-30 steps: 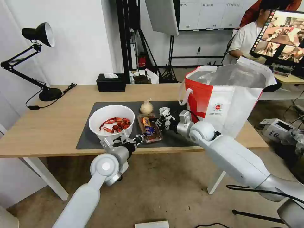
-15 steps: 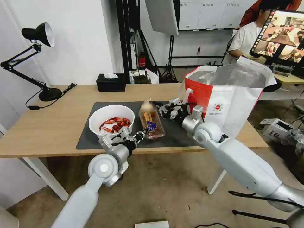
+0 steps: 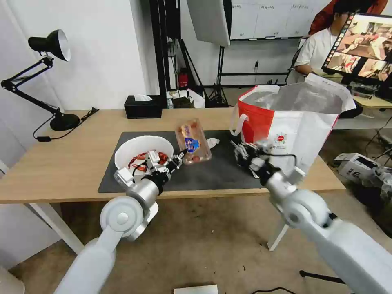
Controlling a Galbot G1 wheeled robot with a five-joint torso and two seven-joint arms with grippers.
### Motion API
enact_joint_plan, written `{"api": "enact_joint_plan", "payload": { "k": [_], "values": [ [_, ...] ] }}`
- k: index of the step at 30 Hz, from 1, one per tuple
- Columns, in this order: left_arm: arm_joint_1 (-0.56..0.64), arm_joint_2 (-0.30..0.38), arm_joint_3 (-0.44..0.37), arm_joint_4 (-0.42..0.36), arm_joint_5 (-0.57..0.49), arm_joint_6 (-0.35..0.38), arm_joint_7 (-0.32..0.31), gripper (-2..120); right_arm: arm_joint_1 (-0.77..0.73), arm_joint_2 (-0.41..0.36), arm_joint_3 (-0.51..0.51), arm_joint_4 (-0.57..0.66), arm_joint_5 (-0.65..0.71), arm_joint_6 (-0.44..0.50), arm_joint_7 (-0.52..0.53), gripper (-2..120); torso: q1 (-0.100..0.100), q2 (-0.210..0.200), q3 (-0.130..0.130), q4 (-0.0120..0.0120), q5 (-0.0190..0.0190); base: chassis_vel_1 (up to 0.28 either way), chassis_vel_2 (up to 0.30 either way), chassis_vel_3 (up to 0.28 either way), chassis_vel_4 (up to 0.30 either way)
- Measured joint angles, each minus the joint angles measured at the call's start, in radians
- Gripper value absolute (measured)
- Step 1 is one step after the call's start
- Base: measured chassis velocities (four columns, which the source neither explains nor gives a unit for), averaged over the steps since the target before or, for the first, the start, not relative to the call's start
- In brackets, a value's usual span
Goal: Pick up the trash from the table and place it into the takeout bag.
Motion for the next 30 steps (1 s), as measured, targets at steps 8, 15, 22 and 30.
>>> {"api": "enact_joint_plan", "payload": {
  "k": [8, 15, 22, 30],
  "values": [
    [-0.105, 0.028, 0.034, 0.012, -0.005, -0.011, 0.030, 0, -0.366, 0.035, 0.202, 0.089, -0.125, -0.013, -0.036, 22, 0.000, 0.000, 0.000, 0.0001, 0.0000, 0.000, 0.000, 0.000, 0.000],
    [-0.316, 0.056, 0.153, 0.093, 0.053, -0.033, 0.091, 0, -0.537, 0.134, 0.276, 0.109, -0.232, -0.003, -0.063, 51, 0.000, 0.000, 0.000, 0.0001, 0.0000, 0.000, 0.000, 0.000, 0.000],
    [-0.765, -0.123, 0.474, 0.462, 0.307, -0.067, 0.107, 0, -0.603, 0.215, 0.292, 0.105, -0.325, 0.007, -0.061, 95, 0.000, 0.000, 0.000, -0.0001, 0.0005, 0.000, 0.000, 0.000, 0.000],
    [-0.914, -0.270, 0.638, 0.699, 0.553, -0.091, 0.107, 0, -0.630, 0.236, 0.293, 0.111, -0.353, 0.014, -0.068, 100, 0.000, 0.000, 0.000, -0.0003, 0.0005, 0.000, 0.000, 0.000, 0.000]
  ]
}}
